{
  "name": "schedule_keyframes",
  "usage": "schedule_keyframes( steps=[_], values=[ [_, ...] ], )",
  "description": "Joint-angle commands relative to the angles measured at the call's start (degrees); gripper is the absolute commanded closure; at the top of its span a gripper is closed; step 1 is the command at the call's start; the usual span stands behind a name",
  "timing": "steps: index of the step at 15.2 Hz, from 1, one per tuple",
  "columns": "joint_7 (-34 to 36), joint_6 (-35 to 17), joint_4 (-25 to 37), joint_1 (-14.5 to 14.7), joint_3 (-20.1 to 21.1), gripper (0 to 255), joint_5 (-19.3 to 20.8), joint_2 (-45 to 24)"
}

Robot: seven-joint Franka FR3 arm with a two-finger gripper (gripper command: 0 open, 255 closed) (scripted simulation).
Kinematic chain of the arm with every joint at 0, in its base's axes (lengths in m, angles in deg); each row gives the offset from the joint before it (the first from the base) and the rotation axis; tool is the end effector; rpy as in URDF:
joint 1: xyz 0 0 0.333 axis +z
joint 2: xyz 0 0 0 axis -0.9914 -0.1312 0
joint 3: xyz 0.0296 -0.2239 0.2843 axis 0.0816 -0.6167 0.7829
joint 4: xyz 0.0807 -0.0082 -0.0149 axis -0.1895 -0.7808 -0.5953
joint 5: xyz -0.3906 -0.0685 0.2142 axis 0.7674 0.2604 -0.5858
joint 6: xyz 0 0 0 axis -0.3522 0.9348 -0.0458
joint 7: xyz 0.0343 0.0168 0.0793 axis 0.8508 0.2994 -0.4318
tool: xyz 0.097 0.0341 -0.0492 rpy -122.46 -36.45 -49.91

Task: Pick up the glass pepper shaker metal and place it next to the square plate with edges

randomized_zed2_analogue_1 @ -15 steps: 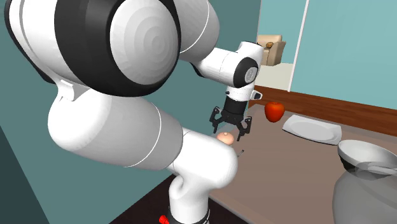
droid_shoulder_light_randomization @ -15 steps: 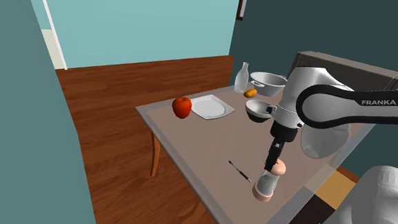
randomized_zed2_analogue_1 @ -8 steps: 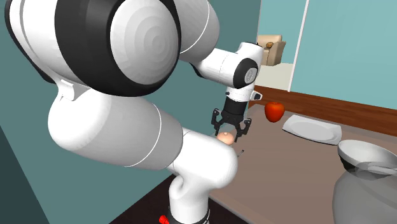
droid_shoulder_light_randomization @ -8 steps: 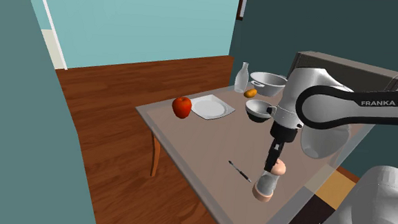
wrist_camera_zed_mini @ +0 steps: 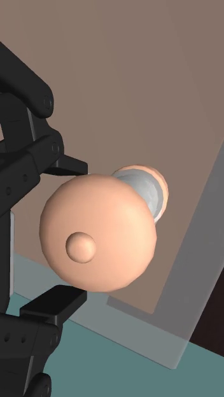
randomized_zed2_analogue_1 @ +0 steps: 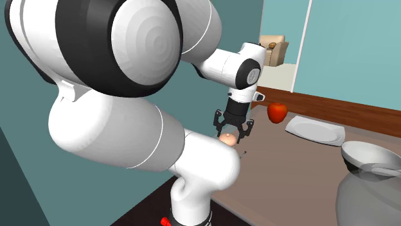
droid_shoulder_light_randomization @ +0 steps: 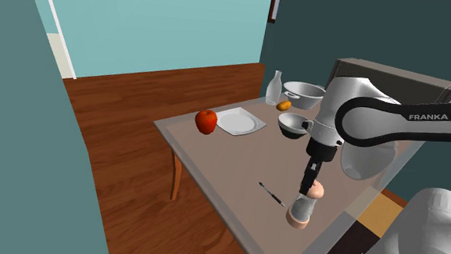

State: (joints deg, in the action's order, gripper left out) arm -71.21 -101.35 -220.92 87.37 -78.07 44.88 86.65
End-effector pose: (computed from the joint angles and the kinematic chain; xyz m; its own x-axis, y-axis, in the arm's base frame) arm 0.2956 0.0118 0.3912 0.9442 0.3275 -0.0355 0.3169 -0.9325 -0.1734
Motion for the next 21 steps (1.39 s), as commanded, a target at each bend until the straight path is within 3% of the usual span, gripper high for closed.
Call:
schedule_keyframes(
  steps=[1,21],
  values=[
    [0.0,0.0,0.0,0.0,0.0,255,0.0,0.0],
    [2.2,16.6,14.1,0.1,0.5,255,0.1,2.6]
  ],
)
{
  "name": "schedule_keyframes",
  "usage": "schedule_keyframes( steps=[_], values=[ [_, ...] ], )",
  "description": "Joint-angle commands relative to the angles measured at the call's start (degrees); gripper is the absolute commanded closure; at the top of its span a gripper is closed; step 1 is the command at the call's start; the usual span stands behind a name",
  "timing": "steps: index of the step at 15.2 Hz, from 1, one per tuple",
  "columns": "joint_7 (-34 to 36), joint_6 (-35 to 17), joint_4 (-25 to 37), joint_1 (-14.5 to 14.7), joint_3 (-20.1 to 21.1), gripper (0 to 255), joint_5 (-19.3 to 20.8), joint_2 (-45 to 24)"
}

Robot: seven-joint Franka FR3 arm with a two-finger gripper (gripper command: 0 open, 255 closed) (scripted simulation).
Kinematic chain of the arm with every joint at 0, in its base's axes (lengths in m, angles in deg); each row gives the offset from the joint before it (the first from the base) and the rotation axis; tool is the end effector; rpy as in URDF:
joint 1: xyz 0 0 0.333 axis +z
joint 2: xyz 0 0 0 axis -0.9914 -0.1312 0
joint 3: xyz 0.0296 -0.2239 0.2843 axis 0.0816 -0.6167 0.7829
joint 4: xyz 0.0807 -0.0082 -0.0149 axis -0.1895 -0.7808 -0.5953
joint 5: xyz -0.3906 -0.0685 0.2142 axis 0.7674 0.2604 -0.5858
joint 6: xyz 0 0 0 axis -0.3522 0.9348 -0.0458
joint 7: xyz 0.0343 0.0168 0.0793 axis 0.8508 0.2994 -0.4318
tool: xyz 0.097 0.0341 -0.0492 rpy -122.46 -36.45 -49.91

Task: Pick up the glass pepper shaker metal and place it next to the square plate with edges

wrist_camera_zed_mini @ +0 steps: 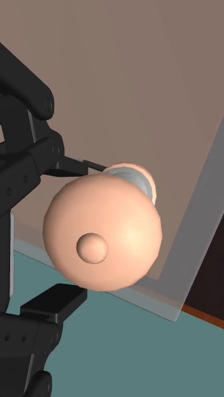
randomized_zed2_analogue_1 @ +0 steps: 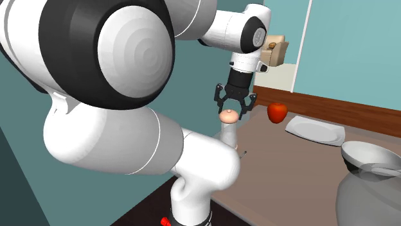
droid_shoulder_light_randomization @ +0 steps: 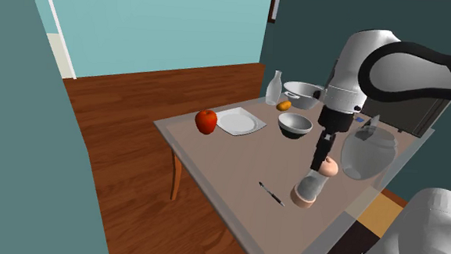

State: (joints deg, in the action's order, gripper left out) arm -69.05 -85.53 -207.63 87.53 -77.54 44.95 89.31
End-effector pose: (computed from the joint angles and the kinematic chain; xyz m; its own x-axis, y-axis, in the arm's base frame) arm 0.2996 0.0118 0.5051 0.9441 0.3276 -0.0359 0.3170 -0.9325 -0.1732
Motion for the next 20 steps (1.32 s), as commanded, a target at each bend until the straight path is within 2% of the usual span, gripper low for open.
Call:
schedule_keyframes(
  steps=[1,20],
  values=[
    [0.1,1.5,1.6,0.0,0.0,255,0.0,-0.1],
    [1.9,14.7,18.1,0.6,0.1,255,-0.3,-3.3]
  ],
)
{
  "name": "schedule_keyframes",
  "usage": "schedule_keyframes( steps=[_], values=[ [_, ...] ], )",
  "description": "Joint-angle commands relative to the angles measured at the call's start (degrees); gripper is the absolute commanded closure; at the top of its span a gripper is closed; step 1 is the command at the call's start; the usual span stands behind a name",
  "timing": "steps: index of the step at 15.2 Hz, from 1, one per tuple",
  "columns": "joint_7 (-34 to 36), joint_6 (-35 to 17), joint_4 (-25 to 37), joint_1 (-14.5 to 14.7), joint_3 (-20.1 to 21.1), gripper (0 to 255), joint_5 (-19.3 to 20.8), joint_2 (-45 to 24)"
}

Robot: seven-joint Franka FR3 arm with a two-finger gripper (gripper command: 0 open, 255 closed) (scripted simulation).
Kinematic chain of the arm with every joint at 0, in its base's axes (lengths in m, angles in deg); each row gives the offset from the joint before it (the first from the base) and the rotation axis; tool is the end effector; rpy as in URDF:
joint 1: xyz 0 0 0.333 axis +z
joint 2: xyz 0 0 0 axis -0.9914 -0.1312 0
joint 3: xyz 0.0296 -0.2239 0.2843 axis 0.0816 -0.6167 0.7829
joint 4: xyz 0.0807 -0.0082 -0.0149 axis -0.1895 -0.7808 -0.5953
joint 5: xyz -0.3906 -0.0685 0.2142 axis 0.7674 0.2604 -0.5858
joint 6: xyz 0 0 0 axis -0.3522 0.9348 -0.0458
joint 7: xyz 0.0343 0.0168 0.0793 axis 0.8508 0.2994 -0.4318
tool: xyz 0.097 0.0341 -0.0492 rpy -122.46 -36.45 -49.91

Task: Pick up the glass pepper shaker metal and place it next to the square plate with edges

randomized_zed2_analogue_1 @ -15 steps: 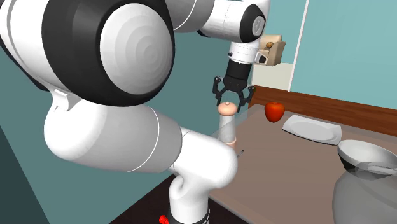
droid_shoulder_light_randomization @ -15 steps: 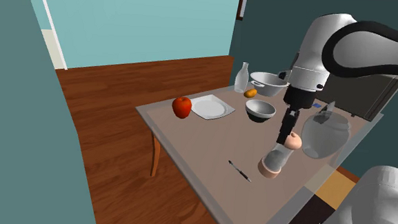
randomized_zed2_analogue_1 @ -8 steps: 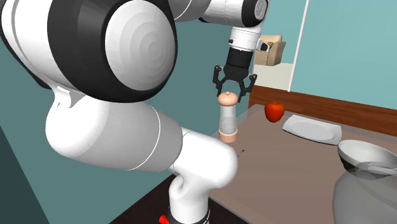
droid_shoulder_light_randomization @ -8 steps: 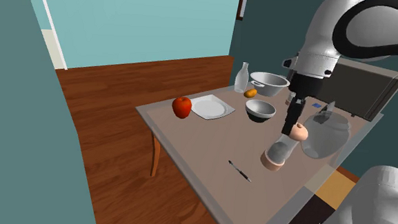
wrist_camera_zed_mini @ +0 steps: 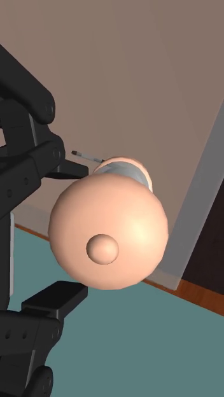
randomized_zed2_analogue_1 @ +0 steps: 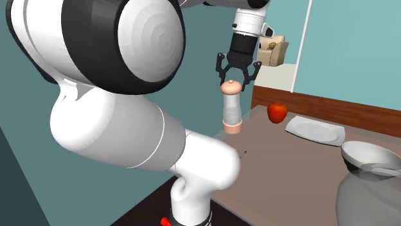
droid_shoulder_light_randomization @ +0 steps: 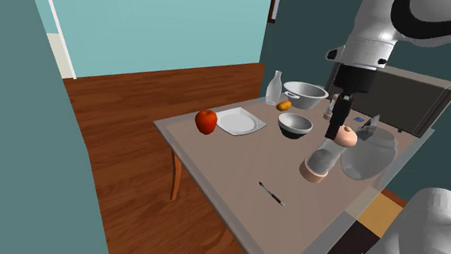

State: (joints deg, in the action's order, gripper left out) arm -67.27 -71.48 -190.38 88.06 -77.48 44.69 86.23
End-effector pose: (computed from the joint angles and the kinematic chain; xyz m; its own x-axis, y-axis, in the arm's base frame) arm 0.3025 0.0102 0.6277 0.9442 0.3275 -0.0360 0.3169 -0.9325 -0.1732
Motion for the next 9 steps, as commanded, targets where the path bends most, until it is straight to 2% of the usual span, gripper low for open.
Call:
schedule_keyframes(
  steps=[1,9],
  values=[
    [0.2,1.3,1.8,0.1,0.0,255,-0.1,-0.4],
    [0.9,6.6,9.6,0.4,0.0,255,-0.3,-3.0]
  ],
)
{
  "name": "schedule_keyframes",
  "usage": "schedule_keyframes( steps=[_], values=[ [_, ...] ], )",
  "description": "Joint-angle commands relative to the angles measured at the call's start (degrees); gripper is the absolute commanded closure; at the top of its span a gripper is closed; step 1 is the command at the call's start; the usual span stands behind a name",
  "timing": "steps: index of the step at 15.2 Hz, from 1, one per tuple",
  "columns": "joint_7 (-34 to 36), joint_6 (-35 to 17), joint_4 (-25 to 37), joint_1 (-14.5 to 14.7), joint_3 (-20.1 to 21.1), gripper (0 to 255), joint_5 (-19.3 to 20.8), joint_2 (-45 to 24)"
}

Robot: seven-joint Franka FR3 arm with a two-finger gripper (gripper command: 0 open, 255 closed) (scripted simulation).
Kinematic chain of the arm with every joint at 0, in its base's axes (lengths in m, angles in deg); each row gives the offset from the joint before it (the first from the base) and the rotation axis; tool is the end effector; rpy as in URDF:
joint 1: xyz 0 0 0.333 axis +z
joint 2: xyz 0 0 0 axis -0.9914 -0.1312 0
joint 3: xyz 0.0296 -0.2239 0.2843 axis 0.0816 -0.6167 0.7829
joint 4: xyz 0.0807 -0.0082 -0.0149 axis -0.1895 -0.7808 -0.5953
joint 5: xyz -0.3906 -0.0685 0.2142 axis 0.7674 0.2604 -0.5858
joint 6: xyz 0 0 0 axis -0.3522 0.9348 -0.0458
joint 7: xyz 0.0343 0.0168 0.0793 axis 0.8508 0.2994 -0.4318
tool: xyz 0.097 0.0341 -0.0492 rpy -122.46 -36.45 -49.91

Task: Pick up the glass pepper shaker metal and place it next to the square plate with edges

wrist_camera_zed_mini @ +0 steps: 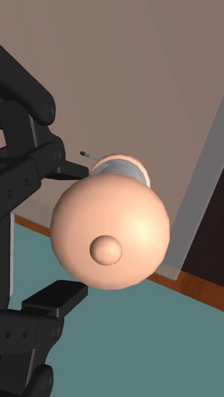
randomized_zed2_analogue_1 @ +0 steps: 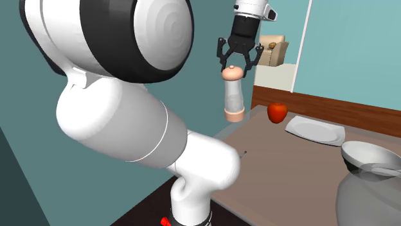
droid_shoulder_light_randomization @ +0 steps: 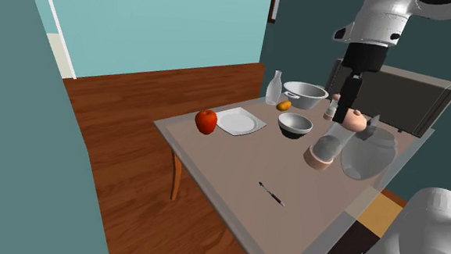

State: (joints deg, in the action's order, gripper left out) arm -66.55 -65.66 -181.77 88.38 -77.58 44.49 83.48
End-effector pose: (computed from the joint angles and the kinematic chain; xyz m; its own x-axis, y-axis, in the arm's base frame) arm 0.3040 0.0093 0.6817 0.9441 0.3276 -0.0362 0.3169 -0.9325 -0.1732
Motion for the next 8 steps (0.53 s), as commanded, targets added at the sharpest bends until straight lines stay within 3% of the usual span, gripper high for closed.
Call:
schedule_keyframes(
  steps=[1,8],
  values=[
    [0.3,1.2,1.6,0.1,0.1,255,-0.1,-0.4],
    [-5.4,-7.0,4.2,-0.3,-4.4,255,2.2,-11.7]
  ],
)
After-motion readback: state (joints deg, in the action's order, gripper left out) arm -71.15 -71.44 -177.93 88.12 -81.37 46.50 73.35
